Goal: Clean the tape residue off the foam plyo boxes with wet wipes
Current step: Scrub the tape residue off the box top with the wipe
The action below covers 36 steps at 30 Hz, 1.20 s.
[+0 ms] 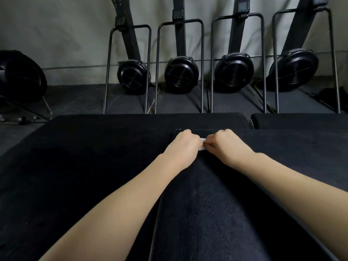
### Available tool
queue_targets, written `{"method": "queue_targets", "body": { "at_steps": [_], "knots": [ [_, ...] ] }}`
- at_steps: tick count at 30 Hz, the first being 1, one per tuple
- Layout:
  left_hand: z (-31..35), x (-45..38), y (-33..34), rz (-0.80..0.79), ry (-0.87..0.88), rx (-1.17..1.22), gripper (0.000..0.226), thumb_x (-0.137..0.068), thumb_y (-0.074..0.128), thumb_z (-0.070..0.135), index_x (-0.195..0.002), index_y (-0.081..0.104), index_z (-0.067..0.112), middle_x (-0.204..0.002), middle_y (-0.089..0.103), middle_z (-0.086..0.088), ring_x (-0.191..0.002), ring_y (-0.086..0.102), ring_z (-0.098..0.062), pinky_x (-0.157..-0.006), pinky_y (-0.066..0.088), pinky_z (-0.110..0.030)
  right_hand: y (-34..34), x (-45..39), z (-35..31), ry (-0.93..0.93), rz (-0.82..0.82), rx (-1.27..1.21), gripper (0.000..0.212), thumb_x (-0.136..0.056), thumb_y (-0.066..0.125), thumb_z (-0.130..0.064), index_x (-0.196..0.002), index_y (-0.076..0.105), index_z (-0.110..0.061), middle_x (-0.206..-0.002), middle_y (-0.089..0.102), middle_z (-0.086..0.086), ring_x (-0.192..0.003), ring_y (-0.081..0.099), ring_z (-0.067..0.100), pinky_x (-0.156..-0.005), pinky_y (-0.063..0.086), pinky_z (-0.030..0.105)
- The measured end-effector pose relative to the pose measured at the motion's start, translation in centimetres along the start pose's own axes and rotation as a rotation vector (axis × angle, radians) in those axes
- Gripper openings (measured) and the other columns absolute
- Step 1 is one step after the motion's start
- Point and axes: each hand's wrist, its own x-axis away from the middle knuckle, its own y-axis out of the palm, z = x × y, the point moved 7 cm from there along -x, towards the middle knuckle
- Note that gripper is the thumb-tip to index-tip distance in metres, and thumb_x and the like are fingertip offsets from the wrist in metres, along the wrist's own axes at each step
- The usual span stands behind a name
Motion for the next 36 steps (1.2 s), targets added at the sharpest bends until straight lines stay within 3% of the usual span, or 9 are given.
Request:
{"method": "queue_targets", "body": {
  "at_steps": [6,11,16,19,24,27,31,33,36],
  "knots": [
    [-1.8,-4.2,0.2,0.081,-0.115,0.107,0.018,-0.096,0.045,0.007,-0.090,0.060,0.014,-0.085,0.045,-0.006,-0.091,0.055,-0.028,-0.069,0.040,-0.034,1.0,-4.9,2.9,0.051,0.062,0.104,0.019,-0.100,0.056,-0.020,-0.088,0.069,-0.010,-0.086,0.066,0.008,-0.084,0.061,0.031,-0.077,0.053,0.040],
    [-2.4,-5.6,0.5,-0.002,-0.164,0.236,0.028,-0.095,0.047,0.010,-0.070,0.054,0.020,-0.085,0.050,-0.009,-0.083,0.054,-0.031,-0.064,0.035,-0.033,1.2,-5.8,3.7,0.035,0.056,0.062,0.022,-0.101,0.056,-0.018,-0.105,0.077,-0.021,-0.098,0.071,0.006,-0.090,0.062,0.031,-0.080,0.055,0.041],
    [-2.2,-4.2,0.3,-0.026,-0.166,0.262,0.014,-0.097,0.064,0.028,-0.097,0.077,0.025,-0.087,0.060,-0.007,-0.081,0.062,-0.031,-0.064,0.051,-0.035,0.3,-3.2,2.7,0.064,-0.011,-0.096,0.042,-0.100,0.055,-0.044,-0.071,0.066,-0.015,-0.078,0.064,0.013,-0.076,0.057,0.033,-0.070,0.048,0.037],
    [-0.8,-1.7,0.0,-0.088,-0.109,0.245,0.029,-0.096,0.056,0.011,-0.105,0.076,0.032,-0.094,0.065,-0.007,-0.081,0.060,-0.029,-0.064,0.048,-0.033,-0.2,-0.6,1.4,0.035,-0.060,-0.114,0.049,-0.096,0.059,-0.053,-0.059,0.052,-0.022,-0.069,0.059,0.010,-0.066,0.052,0.029,-0.068,0.050,0.037],
    [2.4,5.1,-1.4,-0.122,0.002,0.135,0.057,-0.090,0.045,-0.001,-0.126,0.065,0.037,-0.071,0.042,0.004,-0.074,0.049,-0.018,-0.063,0.041,-0.031,-1.3,5.1,-0.8,-0.106,-0.067,-0.156,0.034,-0.095,0.065,-0.044,-0.074,0.072,-0.019,-0.057,0.053,0.001,-0.054,0.042,0.016,-0.064,0.050,0.034],
    [3.8,7.6,-1.6,-0.095,0.050,0.154,0.064,-0.093,0.040,-0.001,-0.135,0.053,0.046,-0.076,0.028,0.005,-0.063,0.029,-0.010,-0.055,0.030,-0.026,-0.7,7.2,-1.1,-0.158,-0.062,-0.125,0.025,-0.097,0.064,-0.030,-0.076,0.070,-0.018,-0.061,0.057,-0.001,-0.054,0.047,0.015,-0.060,0.046,0.034],
    [3.4,5.2,-2.2,-0.064,0.004,0.070,0.039,-0.092,0.045,0.000,-0.119,0.063,0.021,-0.079,0.041,-0.001,-0.081,0.046,-0.022,-0.068,0.036,-0.028,-0.2,5.1,-0.5,-0.134,0.005,-0.098,0.036,-0.099,0.062,-0.029,-0.067,0.047,-0.023,-0.068,0.056,-0.003,-0.063,0.050,0.020,-0.063,0.038,0.032],
    [3.4,3.6,-2.6,-0.047,0.003,0.045,0.042,-0.090,0.044,-0.003,-0.118,0.062,0.021,-0.068,0.035,0.005,-0.092,0.053,-0.024,-0.071,0.039,-0.030,0.0,3.5,0.2,-0.064,0.001,-0.141,0.034,-0.099,0.060,-0.040,-0.070,0.053,-0.024,-0.074,0.062,0.001,-0.068,0.053,0.020,-0.066,0.040,0.032],
    [3.1,2.2,-2.2,-0.060,-0.045,0.032,0.040,-0.094,0.043,0.002,-0.119,0.064,0.024,-0.067,0.031,0.005,-0.087,0.049,-0.020,-0.069,0.038,-0.030,0.5,2.3,0.9,0.064,-0.021,-0.166,0.040,-0.098,0.060,-0.046,-0.079,0.070,-0.013,-0.079,0.066,0.007,-0.072,0.055,0.025,-0.066,0.043,0.032]
  ]
}}
